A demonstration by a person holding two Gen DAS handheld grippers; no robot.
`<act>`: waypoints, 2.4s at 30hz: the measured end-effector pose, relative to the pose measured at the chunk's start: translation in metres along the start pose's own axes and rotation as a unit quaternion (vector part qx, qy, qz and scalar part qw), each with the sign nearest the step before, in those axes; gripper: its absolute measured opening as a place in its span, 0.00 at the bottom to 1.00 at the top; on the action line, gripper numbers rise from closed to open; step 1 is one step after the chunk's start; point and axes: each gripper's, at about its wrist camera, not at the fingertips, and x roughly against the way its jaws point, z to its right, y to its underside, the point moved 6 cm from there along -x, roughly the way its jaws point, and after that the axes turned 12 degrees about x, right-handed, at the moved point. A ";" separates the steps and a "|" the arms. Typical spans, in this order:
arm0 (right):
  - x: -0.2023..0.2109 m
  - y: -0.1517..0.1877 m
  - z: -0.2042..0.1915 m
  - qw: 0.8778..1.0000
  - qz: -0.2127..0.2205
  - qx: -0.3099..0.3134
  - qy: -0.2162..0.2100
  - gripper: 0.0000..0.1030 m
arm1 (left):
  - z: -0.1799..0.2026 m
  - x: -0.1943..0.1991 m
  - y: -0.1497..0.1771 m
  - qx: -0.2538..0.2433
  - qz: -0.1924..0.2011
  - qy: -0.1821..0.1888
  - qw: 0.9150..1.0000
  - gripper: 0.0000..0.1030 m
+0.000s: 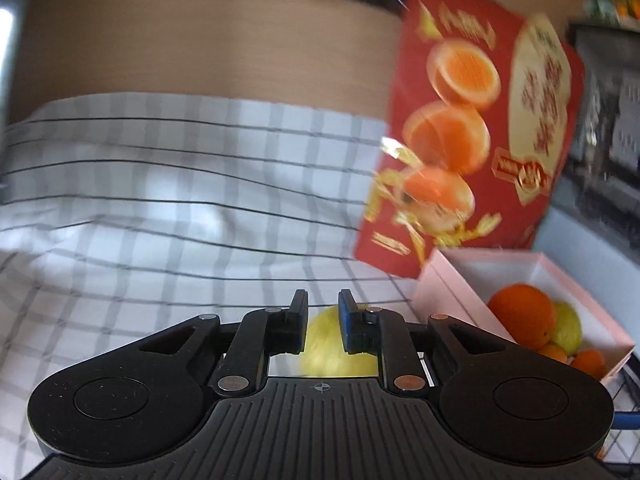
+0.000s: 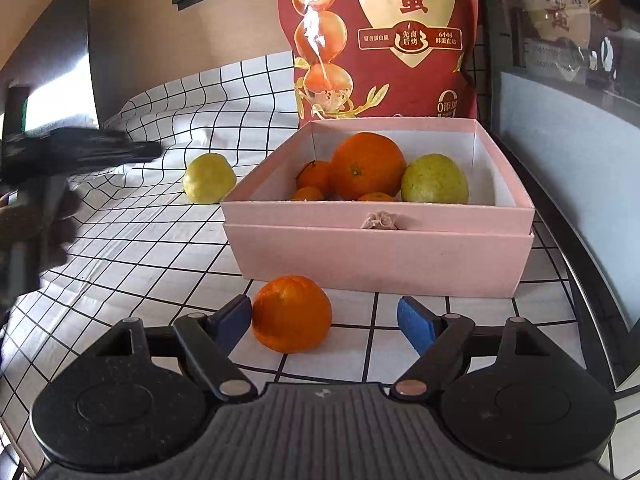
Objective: Organize fruits
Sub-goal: 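Hold the yellow pear with the left gripper while the right gripper positions over the mandarin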
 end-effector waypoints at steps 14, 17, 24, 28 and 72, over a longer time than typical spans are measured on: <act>0.007 0.001 0.001 0.999 0.023 -0.015 -0.024 0.79 | 0.055 0.025 0.039 -0.059 -0.032 0.101 0.993 0.34; 0.006 0.001 0.000 0.999 0.021 -0.014 -0.026 0.79 | 0.060 0.041 0.035 -0.061 -0.006 0.099 0.993 0.34; -0.002 0.002 0.000 0.999 -0.004 -0.019 -0.033 0.79 | 0.076 0.044 0.059 -0.126 -0.031 0.089 0.988 0.34; -0.002 0.003 0.000 0.999 -0.006 -0.022 -0.035 0.79 | 0.078 0.053 0.074 -0.119 -0.034 0.108 0.986 0.35; -0.007 0.002 0.001 0.999 -0.024 -0.018 -0.041 0.82 | 0.046 0.022 0.084 -0.138 -0.086 0.025 0.986 0.69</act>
